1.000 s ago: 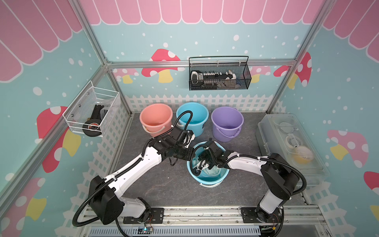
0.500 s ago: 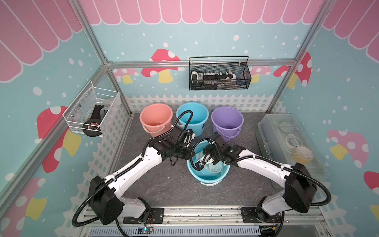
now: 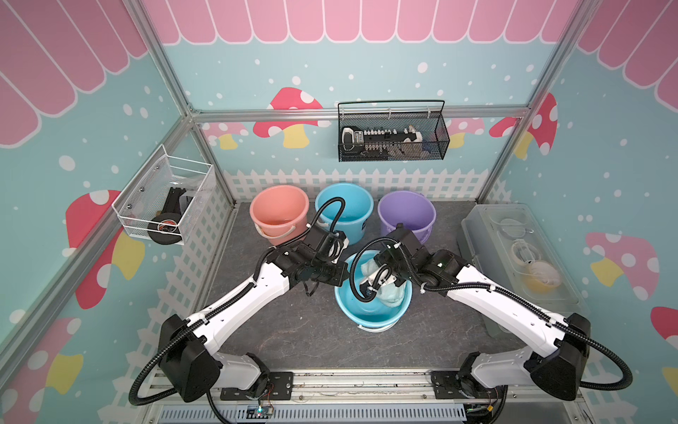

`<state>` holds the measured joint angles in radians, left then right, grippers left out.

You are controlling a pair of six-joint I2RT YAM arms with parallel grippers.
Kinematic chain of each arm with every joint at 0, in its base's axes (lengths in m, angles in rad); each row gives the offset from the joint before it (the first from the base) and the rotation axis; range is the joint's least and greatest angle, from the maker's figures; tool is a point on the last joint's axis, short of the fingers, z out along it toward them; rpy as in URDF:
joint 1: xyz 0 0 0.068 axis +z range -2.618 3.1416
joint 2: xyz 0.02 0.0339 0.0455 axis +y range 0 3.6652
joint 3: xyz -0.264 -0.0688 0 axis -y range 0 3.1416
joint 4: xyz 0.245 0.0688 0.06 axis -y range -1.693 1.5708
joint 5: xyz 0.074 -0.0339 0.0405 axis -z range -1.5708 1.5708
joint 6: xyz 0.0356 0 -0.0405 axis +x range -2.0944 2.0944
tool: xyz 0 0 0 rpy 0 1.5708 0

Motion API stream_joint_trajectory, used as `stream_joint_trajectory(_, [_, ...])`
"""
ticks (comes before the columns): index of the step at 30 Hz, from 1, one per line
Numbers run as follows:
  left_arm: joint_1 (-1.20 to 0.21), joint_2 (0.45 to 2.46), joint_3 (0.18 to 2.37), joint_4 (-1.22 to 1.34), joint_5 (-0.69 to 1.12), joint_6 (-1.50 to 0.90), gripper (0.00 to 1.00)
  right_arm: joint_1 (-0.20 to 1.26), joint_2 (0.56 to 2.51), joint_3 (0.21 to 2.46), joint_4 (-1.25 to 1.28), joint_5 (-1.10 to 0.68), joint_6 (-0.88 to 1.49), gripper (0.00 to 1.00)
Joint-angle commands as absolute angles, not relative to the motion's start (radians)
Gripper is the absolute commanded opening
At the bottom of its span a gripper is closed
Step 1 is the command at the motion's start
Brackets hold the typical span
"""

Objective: Wipe the inside of the bucket with a cloth
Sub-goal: Wipe the dirt from the inside of the bucket.

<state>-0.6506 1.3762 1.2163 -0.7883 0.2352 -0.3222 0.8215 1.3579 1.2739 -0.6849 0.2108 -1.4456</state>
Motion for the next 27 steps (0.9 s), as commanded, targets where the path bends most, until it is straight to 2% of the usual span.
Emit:
stream_joint_trajectory(1, [-0.655,1.356,1.247,-0.773,0.243,-0.327,0.0,0.828,1.401,1.28,-0.759,0.252,-1.483,0.0])
stream_joint_trajectory(13, [-0.655,1.356,1.25,-0.772,0.245,-0.333,0.0,0.831,1.61,1.224,-0.75,0.165,-1.363,0.0])
stream_joint_trajectory(21, [-0.655,1.357,1.253,-0.772,0.24,-0.337,0.0,0.827,1.723,1.123,-0.575,0.078,-1.256,0.0])
stream_joint_trajectory(27, [-0.655,1.352,1.249,-0.772,0.194,-0.365,0.0,0.825,1.774,1.119,-0.539,0.054,-1.187,0.0])
